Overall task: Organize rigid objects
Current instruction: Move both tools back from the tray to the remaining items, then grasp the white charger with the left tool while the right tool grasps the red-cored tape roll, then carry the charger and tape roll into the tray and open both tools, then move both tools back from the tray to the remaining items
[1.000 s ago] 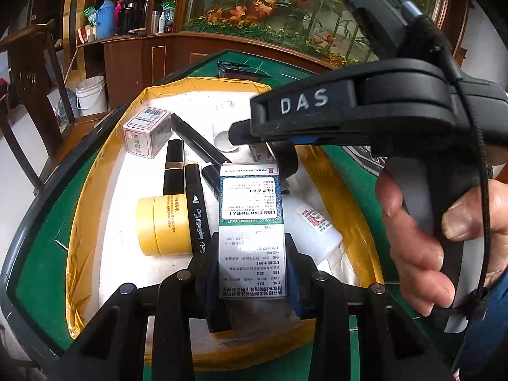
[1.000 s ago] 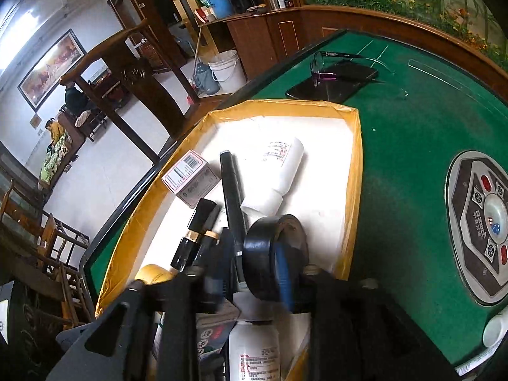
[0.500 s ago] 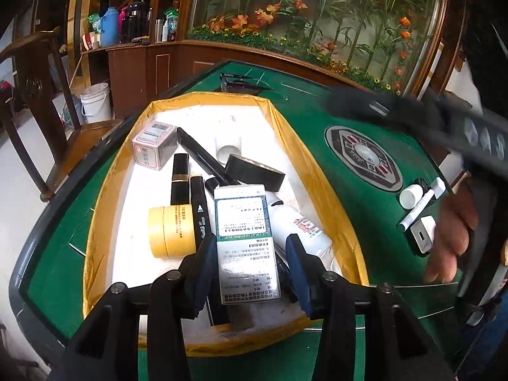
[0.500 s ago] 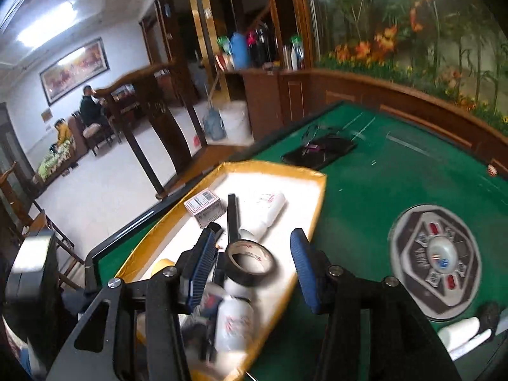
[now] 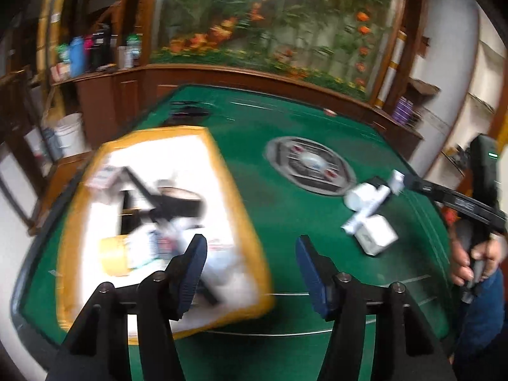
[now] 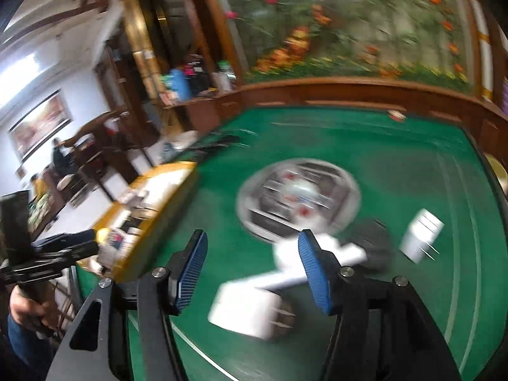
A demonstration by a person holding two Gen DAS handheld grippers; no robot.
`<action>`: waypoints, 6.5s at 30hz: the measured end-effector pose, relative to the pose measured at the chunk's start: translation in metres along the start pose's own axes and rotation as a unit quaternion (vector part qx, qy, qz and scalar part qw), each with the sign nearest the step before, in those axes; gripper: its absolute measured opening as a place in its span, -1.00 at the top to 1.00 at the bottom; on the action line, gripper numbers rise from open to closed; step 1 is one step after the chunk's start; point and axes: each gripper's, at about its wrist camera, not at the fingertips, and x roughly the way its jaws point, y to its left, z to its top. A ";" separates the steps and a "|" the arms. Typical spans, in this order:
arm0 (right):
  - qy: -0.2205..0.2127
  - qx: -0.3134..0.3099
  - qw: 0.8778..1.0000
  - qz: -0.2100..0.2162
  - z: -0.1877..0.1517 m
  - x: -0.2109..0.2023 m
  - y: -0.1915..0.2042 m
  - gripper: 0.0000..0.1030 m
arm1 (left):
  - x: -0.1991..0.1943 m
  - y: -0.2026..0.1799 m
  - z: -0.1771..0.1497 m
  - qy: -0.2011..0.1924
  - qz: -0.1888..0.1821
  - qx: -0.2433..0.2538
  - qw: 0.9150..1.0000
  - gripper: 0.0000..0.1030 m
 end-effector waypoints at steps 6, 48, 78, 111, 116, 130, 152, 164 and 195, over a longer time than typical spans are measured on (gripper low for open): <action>0.051 0.150 0.987 0.010 -0.011 0.014 -0.063 -0.17 | 0.040 -0.081 -0.005 0.051 -0.093 0.089 0.990 -0.63; 0.145 -0.099 0.984 -0.038 -0.044 0.039 0.021 -0.40 | 0.079 -0.092 -0.039 0.135 -0.066 0.164 0.975 -0.61; 0.144 -0.096 0.985 -0.018 -0.052 0.048 0.031 -0.18 | 0.051 -0.077 -0.025 0.087 -0.077 0.119 0.986 -0.26; 0.123 -0.014 0.992 0.030 -0.037 0.035 0.028 -0.19 | -0.012 -0.022 0.007 -0.002 -0.085 0.031 0.996 -0.27; 0.119 -0.018 0.992 0.039 -0.035 0.038 0.049 -0.19 | -0.025 -0.004 0.010 -0.018 -0.073 0.013 0.997 -0.27; 0.104 -0.077 0.988 0.087 -0.002 0.054 0.137 -0.19 | -0.043 0.070 0.008 -0.050 -0.014 -0.051 0.997 -0.27; 0.175 -0.058 0.982 0.032 0.064 0.217 0.222 -0.19 | 0.055 0.163 0.042 0.033 0.049 -0.114 0.992 -0.27; 0.189 -0.053 0.980 0.021 0.063 0.235 0.222 -0.25 | 0.057 0.169 0.038 0.040 0.038 -0.140 0.989 -0.54; 0.022 0.269 0.963 0.027 -0.002 0.000 -0.104 -0.36 | 0.157 -0.155 0.066 0.125 -0.122 0.172 0.969 -0.66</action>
